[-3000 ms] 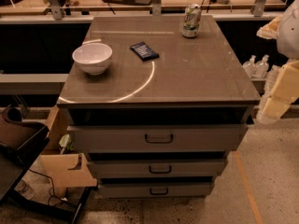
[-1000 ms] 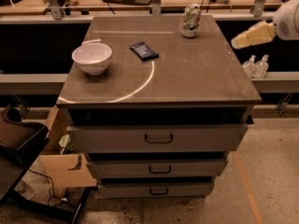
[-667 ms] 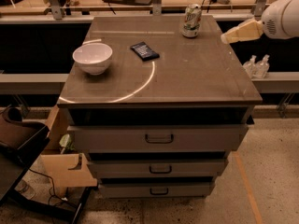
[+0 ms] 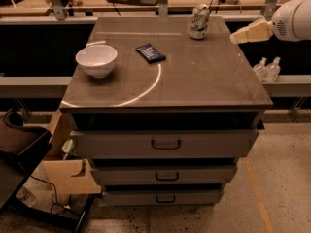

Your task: Move 7up can near white bowl

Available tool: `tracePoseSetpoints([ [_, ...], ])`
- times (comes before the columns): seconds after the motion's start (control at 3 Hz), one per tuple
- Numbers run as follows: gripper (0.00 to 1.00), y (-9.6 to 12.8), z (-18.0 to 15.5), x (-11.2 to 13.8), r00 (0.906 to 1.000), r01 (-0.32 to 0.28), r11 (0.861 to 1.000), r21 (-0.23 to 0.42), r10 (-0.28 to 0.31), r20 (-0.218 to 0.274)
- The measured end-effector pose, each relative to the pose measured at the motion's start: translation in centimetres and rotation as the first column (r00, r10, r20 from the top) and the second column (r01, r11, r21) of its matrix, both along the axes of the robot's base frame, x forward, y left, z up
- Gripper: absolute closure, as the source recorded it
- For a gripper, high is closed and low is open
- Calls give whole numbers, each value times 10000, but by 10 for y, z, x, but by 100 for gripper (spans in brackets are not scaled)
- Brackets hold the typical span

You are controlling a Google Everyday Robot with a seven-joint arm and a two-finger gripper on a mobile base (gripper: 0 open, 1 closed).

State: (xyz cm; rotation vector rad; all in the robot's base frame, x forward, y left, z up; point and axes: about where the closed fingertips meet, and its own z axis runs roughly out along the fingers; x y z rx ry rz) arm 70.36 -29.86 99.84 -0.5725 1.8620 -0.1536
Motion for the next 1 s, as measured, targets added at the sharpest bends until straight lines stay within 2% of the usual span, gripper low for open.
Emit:
tracePoseSetpoints([
  [0.33, 0, 9, -3, 41, 9961, -328, 9961, 821, 259, 844],
  [0.67, 0, 13, -14, 91, 9884, -726, 9854, 1542, 504, 1431],
  [1.0, 0, 20, -12, 136, 9836, -917, 9800, 1766, 615, 1696],
])
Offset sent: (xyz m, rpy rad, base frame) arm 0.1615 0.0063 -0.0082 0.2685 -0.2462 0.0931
